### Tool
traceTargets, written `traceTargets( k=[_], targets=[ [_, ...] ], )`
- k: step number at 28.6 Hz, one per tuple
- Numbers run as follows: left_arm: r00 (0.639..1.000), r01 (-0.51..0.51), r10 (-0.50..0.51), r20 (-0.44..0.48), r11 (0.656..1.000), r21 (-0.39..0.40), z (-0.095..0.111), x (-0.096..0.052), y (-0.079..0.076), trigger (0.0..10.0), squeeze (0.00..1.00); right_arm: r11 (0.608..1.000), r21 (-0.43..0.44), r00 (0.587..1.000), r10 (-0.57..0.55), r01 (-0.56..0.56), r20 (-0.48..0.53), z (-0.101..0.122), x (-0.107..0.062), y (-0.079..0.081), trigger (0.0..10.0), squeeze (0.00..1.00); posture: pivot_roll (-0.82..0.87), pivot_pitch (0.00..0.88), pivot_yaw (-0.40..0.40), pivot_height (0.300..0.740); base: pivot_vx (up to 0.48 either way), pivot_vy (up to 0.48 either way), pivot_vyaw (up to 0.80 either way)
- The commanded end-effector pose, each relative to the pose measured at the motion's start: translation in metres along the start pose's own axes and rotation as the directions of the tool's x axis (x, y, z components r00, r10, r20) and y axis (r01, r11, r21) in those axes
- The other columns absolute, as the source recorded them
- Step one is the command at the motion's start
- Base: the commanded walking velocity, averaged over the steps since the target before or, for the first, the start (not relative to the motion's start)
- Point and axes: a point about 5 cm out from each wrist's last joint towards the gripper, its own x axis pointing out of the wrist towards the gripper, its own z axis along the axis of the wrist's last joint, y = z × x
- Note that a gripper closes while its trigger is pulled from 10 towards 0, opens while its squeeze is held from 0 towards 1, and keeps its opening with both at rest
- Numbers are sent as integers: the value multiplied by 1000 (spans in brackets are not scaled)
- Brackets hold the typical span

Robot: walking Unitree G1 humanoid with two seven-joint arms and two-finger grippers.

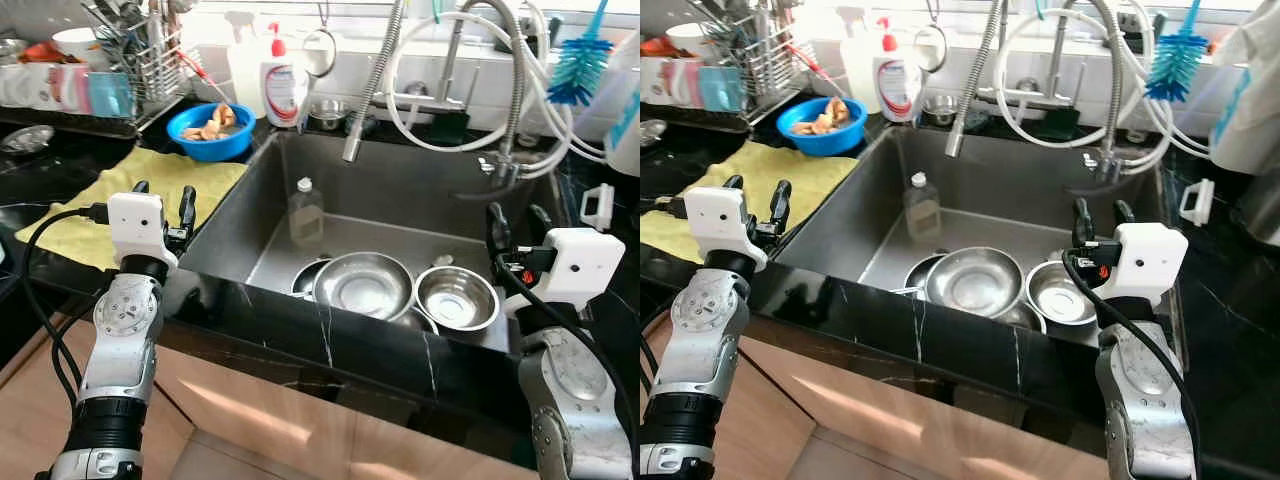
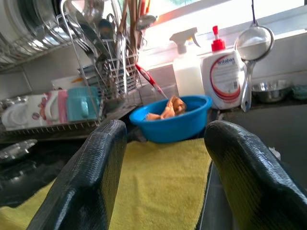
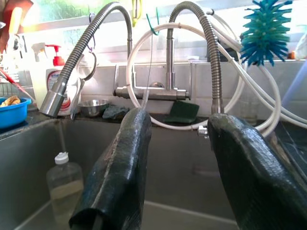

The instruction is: Kitchen organization

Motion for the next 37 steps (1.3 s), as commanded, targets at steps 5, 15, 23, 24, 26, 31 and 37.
traceTargets(
  k=[5,15,23,24,26,31,37],
  targets=[
    [1000,9,-9,12,1000,10,2,-2,-3,10000,0,1000,3,1000,5,-5,11,1,1,0,10000,0,-59,0,37,740,0,296,800],
    [1000,20,-20,18,1000,15,2,-2,-6,10000,0,1000,-8,1000,15,-15,21,3,2,1,10000,0,-63,0,37,740,0,0,800],
    [1000,6,-6,13,1000,-12,-1,-4,-11,10000,0,1000,-16,999,24,-23,34,6,5,-1,10000,0,-76,0,19,740,0,0,800],
    [1000,4,-4,12,1000,-14,-1,-4,-12,10000,0,999,-18,999,28,-27,36,7,7,-1,10000,0,-76,0,16,740,0,0,800],
    [1000,2,-1,15,1000,-27,-2,-2,-18,10000,0,999,-24,998,39,-38,40,9,10,-2,10000,0,-85,0,-6,740,0,0,800],
    [1000,-1,1,17,999,-50,-3,-2,-27,10000,0,998,-34,998,50,-48,46,12,14,-4,10000,0,-93,0,-24,740,0,0,800],
    [1000,-1,2,16,998,-68,-5,-3,-34,10000,0,997,-52,997,57,-54,53,15,18,-8,10000,0,-99,0,-24,740,0,0,800]
  ],
)
